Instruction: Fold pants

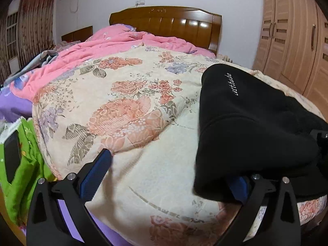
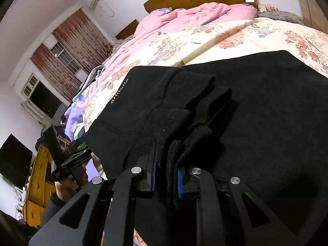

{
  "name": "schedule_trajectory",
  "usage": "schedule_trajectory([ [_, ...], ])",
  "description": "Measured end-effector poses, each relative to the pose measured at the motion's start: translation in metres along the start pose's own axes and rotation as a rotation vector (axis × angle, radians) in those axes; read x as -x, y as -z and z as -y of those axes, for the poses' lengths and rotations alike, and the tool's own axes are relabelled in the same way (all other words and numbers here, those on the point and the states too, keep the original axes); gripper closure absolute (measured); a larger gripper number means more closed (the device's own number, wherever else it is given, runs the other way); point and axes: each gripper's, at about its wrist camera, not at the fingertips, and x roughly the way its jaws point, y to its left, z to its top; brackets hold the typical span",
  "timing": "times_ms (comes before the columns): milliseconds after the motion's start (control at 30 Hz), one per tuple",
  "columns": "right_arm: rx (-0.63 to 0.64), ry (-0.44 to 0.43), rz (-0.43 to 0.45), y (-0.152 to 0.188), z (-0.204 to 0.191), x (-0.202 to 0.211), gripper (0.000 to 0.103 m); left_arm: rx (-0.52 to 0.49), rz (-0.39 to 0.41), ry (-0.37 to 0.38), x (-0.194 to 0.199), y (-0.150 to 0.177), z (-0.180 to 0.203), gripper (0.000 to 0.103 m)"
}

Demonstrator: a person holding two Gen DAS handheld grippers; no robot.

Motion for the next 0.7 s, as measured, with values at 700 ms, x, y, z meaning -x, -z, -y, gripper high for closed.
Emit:
schedule_trajectory([
  [700, -0.075, 0.105, 0.122, 0.028, 0.033, 0.042, 0.086, -0.382, 0.048, -0.197, 0.019, -0.006, 0.075, 0.001],
])
